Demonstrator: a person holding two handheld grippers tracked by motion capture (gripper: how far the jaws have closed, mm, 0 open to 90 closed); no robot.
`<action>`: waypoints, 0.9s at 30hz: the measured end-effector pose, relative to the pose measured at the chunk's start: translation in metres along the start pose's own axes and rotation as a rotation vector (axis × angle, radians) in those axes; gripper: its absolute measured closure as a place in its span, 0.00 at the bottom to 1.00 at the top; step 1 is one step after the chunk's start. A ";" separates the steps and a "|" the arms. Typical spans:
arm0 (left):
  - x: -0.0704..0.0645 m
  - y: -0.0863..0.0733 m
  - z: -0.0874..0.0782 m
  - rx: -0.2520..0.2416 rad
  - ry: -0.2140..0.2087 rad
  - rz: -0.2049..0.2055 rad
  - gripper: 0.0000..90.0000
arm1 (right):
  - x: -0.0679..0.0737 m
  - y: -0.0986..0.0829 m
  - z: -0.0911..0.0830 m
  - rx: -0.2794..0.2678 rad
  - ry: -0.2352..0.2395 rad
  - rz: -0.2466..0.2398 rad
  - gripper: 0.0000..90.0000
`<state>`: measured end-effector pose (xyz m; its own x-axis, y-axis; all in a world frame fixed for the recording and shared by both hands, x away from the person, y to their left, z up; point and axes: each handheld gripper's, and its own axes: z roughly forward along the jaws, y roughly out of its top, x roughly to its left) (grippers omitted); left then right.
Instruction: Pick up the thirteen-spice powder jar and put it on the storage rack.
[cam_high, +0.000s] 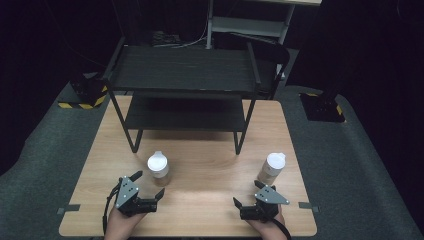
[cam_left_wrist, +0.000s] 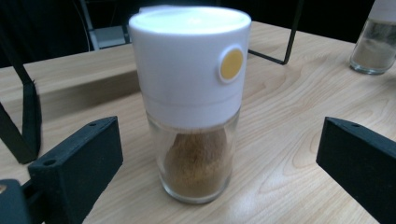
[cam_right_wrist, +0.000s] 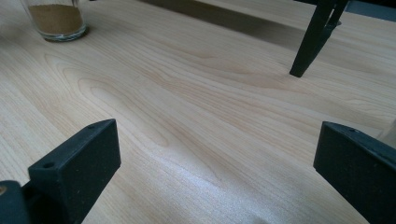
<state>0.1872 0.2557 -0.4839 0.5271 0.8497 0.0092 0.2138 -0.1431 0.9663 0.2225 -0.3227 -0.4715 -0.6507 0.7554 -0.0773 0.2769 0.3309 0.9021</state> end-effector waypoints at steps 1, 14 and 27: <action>0.001 0.002 0.001 0.002 -0.004 0.003 0.01 | 0.000 0.000 0.000 0.000 0.000 0.001 0.00; 0.005 0.010 0.021 0.012 -0.021 0.013 0.01 | -0.001 -0.001 0.000 -0.004 0.004 0.009 0.00; 0.011 0.010 0.038 0.002 -0.014 0.000 0.06 | -0.001 -0.002 -0.001 -0.010 0.001 0.013 0.00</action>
<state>0.2258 0.2443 -0.4843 0.5383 0.8428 0.0062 0.2154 -0.1447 0.9657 0.2218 -0.3249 -0.4728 -0.6478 0.7590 -0.0654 0.2784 0.3157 0.9071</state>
